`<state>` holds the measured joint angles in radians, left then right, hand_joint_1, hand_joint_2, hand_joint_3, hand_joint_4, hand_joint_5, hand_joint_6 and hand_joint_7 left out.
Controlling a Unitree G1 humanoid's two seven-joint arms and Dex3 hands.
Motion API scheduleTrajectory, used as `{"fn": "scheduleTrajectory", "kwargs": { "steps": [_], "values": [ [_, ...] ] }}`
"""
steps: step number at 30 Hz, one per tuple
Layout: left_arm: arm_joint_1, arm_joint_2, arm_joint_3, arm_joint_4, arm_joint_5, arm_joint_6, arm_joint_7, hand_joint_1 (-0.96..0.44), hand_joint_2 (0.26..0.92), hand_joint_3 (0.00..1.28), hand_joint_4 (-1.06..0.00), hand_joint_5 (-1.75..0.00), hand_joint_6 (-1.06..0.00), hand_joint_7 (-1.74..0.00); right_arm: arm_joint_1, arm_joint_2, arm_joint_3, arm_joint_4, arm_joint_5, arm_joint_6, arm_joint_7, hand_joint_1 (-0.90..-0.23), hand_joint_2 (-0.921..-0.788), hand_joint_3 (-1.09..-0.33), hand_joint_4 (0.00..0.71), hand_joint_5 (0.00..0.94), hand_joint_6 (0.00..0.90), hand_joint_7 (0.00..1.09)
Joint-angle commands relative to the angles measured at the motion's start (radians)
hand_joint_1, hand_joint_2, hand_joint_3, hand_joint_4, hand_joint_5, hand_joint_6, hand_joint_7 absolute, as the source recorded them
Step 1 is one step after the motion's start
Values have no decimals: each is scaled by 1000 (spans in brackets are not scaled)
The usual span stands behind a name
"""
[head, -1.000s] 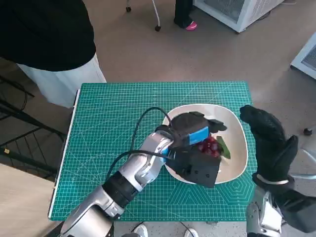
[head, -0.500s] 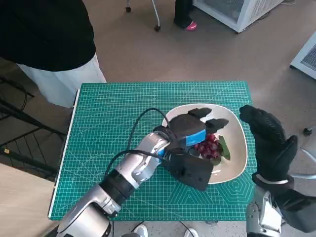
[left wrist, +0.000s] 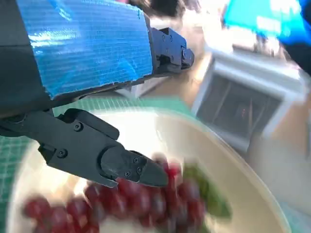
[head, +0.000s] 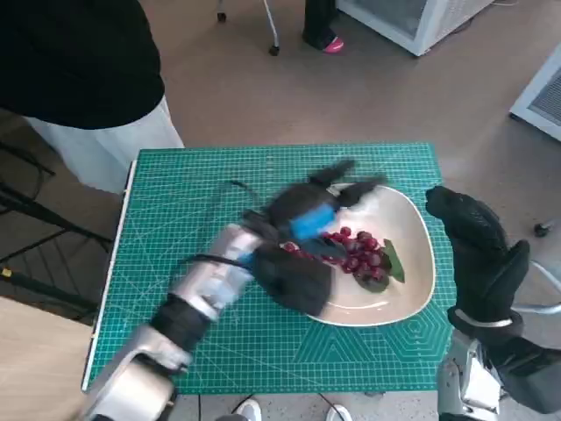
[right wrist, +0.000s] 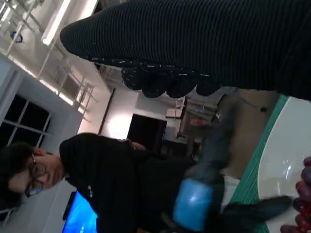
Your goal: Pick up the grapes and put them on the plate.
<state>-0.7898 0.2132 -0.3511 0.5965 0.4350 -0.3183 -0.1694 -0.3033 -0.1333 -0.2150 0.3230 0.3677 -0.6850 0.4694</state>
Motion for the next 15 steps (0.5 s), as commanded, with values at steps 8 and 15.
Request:
{"fn": "scheduleTrajectory", "kwargs": {
  "steps": [8, 15],
  "values": [
    [181, -29, 278, -121, -549, -73, -249, -581, 921, 330, -32, -4, -57, -1, 1, 8, 6, 11, -7, 13, -12, -437, -921, -543, 598, 0, 558, 1],
    [264, -38, 352, -197, -698, -116, -337, -614, 921, 377, -27, -1, -53, -3, -14, 11, 12, 18, -12, 11, -12, -437, -921, -540, 600, 1, 560, 1]
  ]
}}
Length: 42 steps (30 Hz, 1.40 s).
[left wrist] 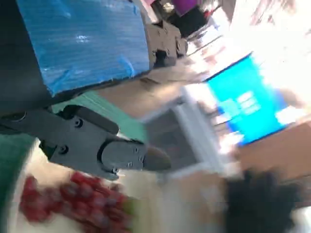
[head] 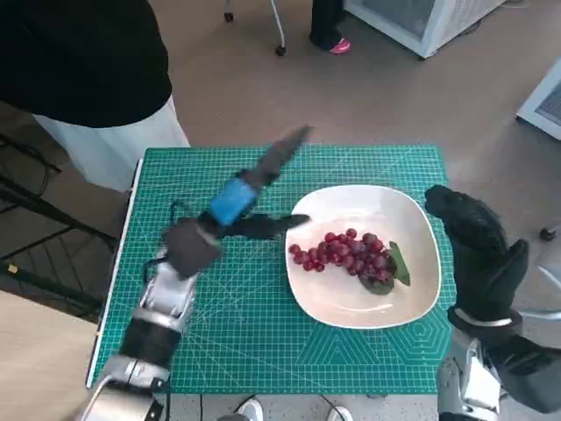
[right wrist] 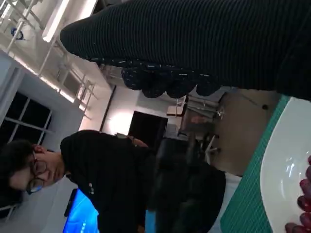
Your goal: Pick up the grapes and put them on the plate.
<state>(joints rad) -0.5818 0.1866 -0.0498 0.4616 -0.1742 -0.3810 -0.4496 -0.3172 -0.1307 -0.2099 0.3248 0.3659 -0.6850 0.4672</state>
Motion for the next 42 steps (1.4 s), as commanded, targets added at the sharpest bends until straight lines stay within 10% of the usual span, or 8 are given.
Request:
{"fn": "scheduleTrajectory", "kwargs": {
  "steps": [1, 42],
  "values": [
    [69, -7, 59, -71, -98, -65, -67, -618, 921, 381, -26, -1, -56, -4, -2, 8, 8, 18, -10, 10, -9, -437, -921, -539, 600, 1, 560, 2],
    [365, -20, 223, -271, -252, -126, -156, -586, 921, 396, -175, -39, -201, -72, -12, 1, 21, 17, 6, 14, 38, -445, -921, -532, 603, 1, 567, 4]
  ]
}}
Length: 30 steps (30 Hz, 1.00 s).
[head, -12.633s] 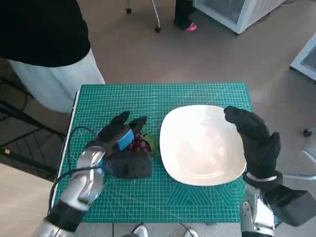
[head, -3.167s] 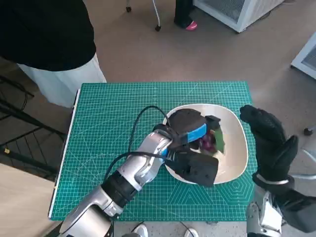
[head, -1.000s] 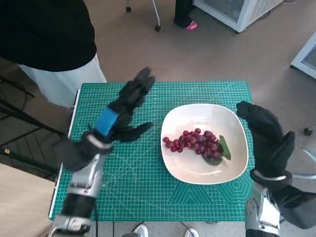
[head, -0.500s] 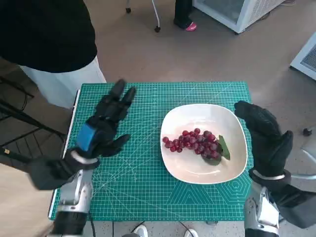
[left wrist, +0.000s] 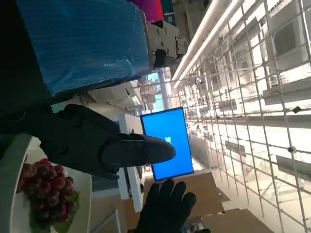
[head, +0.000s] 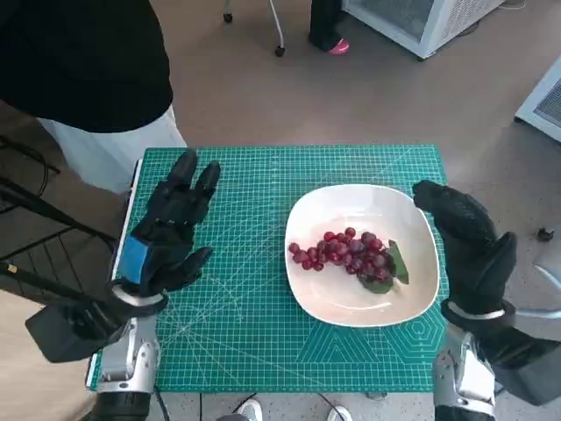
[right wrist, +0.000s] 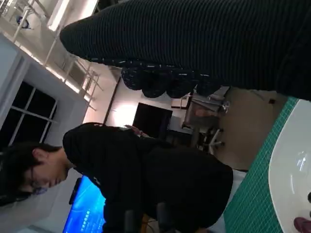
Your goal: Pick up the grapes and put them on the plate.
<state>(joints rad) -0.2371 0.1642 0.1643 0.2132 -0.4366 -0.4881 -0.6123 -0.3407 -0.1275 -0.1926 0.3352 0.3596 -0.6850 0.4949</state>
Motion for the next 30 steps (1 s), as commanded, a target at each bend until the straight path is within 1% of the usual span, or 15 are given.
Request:
{"fn": "scheduleTrajectory", "kwargs": {
  "steps": [1, 12, 30],
  "values": [
    [22, 3, 10, -23, 13, -20, 8, -586, 921, 396, -176, -37, -200, -72, 13, -2, 4, 5, 12, 14, 10, -446, -921, -532, 603, 1, 567, 4],
    [37, 5, 12, -36, 18, -18, 23, -583, 921, 399, -181, -28, -192, -67, 17, -6, 6, -6, 10, 15, 16, -447, -921, -531, 603, 1, 568, 4],
    [57, 4, 4, -60, 15, 20, 40, -583, 921, 408, -197, -22, -185, -62, 19, -13, 4, -10, 13, 19, 22, -444, -921, -533, 602, 0, 567, 3]
  ]
}}
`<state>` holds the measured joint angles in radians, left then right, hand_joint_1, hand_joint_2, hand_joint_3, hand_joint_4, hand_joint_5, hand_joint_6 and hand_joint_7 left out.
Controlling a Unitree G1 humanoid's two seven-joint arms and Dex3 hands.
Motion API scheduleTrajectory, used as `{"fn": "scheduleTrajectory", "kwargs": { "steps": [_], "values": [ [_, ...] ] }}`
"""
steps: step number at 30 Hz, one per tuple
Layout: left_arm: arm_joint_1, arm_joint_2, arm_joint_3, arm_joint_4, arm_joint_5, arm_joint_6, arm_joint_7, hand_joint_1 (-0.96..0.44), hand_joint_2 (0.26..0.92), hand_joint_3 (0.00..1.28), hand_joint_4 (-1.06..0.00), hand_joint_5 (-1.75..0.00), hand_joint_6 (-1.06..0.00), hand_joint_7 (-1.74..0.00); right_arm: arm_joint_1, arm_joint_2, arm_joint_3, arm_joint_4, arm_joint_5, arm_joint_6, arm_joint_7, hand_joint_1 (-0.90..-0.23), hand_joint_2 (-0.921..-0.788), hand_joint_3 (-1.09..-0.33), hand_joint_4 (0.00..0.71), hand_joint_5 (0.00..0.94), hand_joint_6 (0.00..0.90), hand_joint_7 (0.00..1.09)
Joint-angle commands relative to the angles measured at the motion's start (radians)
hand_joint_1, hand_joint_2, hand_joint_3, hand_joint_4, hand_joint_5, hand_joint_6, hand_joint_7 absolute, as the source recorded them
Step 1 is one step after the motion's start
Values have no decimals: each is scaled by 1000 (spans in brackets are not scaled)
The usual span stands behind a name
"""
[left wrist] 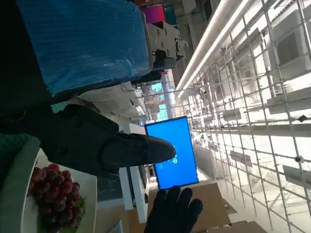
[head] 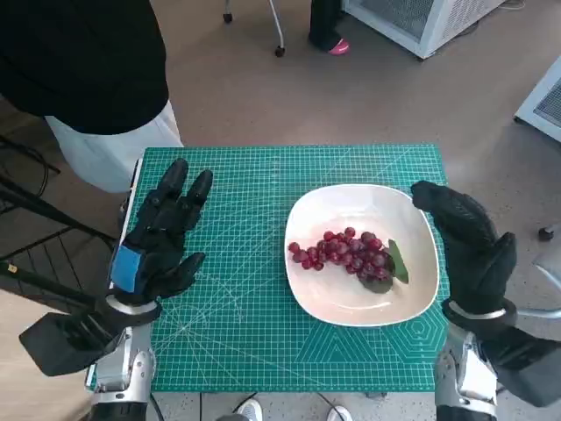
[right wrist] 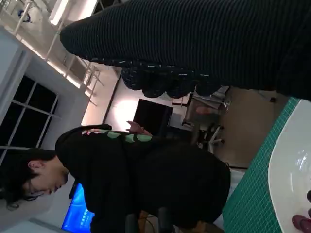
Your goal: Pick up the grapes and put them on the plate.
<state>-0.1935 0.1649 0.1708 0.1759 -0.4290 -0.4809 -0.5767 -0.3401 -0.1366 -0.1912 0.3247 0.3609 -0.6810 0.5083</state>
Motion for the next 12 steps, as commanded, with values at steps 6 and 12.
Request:
{"fn": "scheduleTrajectory", "kwargs": {
  "steps": [6, 12],
  "values": [
    [21, 5, -4, -39, 6, 26, 8, -584, 921, 410, -200, -20, -184, -61, 20, -5, 3, -5, 10, 20, 6, -444, -921, -533, 602, 0, 567, 2],
    [29, 5, -5, -58, 7, 37, 13, -583, 921, 412, -200, -17, -182, -60, 20, -5, 4, -9, 10, 25, 6, -445, -921, -532, 602, 0, 567, 2]
  ]
}}
